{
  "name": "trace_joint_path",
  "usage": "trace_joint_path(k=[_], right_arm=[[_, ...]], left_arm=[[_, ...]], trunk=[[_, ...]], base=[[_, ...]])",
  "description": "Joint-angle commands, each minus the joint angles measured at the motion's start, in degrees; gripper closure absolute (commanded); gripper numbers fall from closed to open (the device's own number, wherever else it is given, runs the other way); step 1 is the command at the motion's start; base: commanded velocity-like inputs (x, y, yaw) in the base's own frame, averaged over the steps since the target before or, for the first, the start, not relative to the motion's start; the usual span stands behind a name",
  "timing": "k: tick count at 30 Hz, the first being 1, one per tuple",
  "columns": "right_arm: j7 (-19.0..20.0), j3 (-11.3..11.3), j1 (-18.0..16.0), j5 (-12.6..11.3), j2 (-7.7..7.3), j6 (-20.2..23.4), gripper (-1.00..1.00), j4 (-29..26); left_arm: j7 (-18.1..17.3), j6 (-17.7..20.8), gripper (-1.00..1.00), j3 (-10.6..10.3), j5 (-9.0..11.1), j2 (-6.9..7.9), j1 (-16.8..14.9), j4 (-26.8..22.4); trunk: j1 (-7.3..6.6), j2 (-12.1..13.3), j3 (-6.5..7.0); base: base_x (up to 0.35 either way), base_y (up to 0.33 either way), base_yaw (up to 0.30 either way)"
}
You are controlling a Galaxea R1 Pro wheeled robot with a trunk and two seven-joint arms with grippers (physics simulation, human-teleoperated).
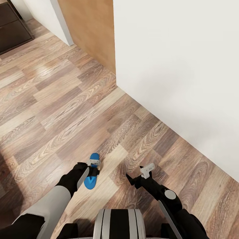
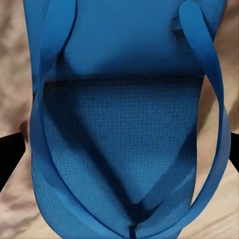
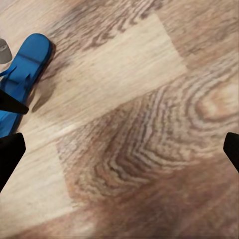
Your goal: In the bedroom, move the book from the bed onto either nightstand, and place the two sandals side by side next to the bed.
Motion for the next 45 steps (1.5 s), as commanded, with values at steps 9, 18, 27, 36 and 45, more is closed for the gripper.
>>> trace_joint_path(k=[9,18,27,36,45], right_arm=[[0.0,0.1,0.0,-0.5,-0.04,0.4,-1.00,-0.1],[0.0,0.1,0.0,-0.5,-0.04,0.3,-1.00,-0.1],[0.0,0.1,0.0,-0.5,-0.04,0.2,-1.00,0.1],[0.1,0.2,0.0,-0.5,-0.04,0.5,-1.00,0.2],[0.1,0.5,0.0,0.0,0.06,0.4,-1.00,0.7]], left_arm=[[0.5,0.2,-1.00,-0.3,0.6,0.04,0.0,-0.1],[0.5,0.2,1.00,-0.3,0.7,0.04,0.0,-0.1],[0.4,0.5,1.00,-0.3,0.8,0.02,0.0,-0.1],[0.3,1.0,1.00,-0.3,0.8,-0.28,0.0,-1.9],[0.3,0.9,1.00,-0.3,0.8,-0.48,0.0,-2.5]], trunk=[[-0.01,0.0,-0.03],[-0.01,0.0,-0.03],[-0.19,0.1,1.52],[-0.42,0.2,3.51],[-0.65,0.3,5.51]], base=[[0.000,0.000,0.000],[0.000,0.000,0.000],[0.000,0.000,0.000],[0.000,0.000,0.000],[0.000,0.000,0.000]])
